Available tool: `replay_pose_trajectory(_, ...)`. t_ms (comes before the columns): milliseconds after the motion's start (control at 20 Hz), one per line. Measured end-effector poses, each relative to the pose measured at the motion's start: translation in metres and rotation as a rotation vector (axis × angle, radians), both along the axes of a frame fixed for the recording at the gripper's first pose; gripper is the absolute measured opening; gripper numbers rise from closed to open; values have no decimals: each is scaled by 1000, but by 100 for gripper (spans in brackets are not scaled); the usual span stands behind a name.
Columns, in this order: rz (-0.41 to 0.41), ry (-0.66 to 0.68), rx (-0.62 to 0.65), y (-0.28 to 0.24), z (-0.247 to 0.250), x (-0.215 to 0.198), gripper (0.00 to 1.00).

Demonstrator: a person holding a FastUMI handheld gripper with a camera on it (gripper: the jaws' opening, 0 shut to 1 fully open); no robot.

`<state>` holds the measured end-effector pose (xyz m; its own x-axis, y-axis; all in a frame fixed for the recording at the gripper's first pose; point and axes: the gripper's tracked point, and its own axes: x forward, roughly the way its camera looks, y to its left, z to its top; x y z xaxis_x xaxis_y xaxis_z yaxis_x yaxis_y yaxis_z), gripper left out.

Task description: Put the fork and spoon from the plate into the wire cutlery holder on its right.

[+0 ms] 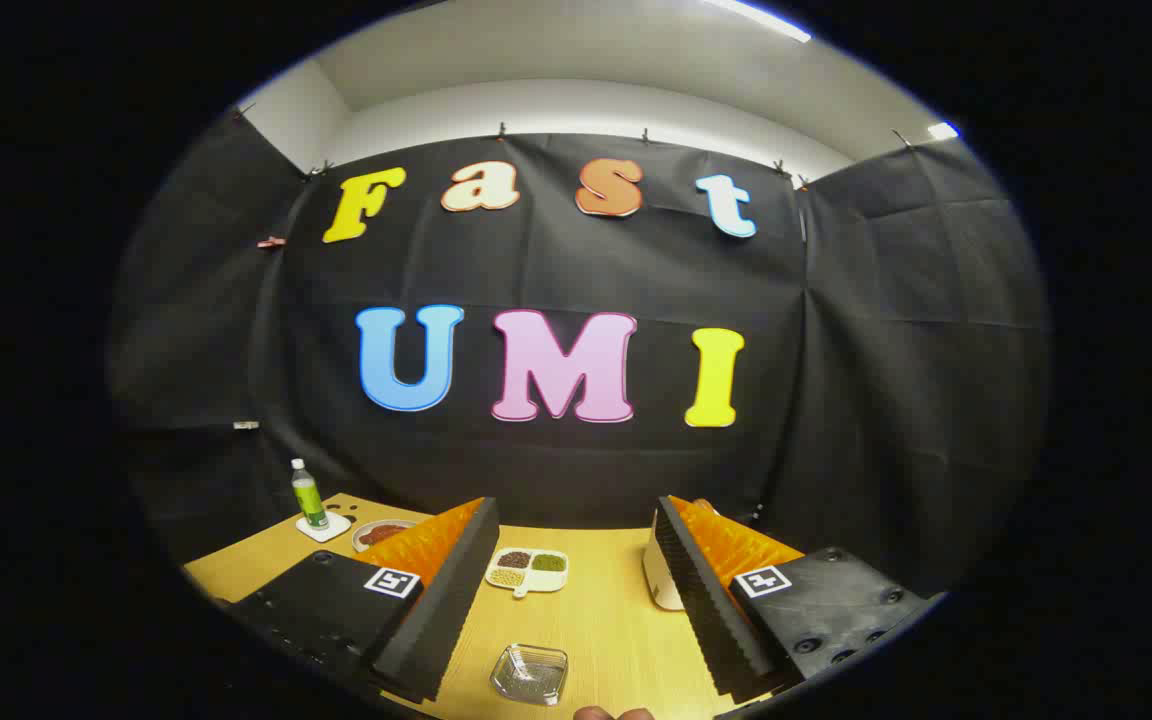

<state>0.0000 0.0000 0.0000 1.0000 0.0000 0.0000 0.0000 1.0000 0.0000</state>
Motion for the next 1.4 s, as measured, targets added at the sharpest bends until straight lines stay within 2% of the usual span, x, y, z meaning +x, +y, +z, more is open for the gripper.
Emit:
replay_pose_trajectory(150, 111, 45, 59, 9, -16, 13, 98)
replay_pose_trajectory(350, 185, 90, 110, 14, -34, 29, 98)
replay_pose_trajectory(450, 168, 101, 101, 10, -36, 29, 99)
replay_pose_trajectory(750, 49, 108, 81, 19, -29, 14, 99)
replay_pose_trajectory(900, -14, 127, 54, 38, -35, 8, 99)
replay_pose_trajectory(1000, -22, 139, 62, 55, -40, 3, 99)
replay_pose_trajectory(1250, 101, 188, 56, 124, -63, 5, 99)
replay_pose_trajectory(1400, 185, 274, 52, 177, -96, 11, 99)
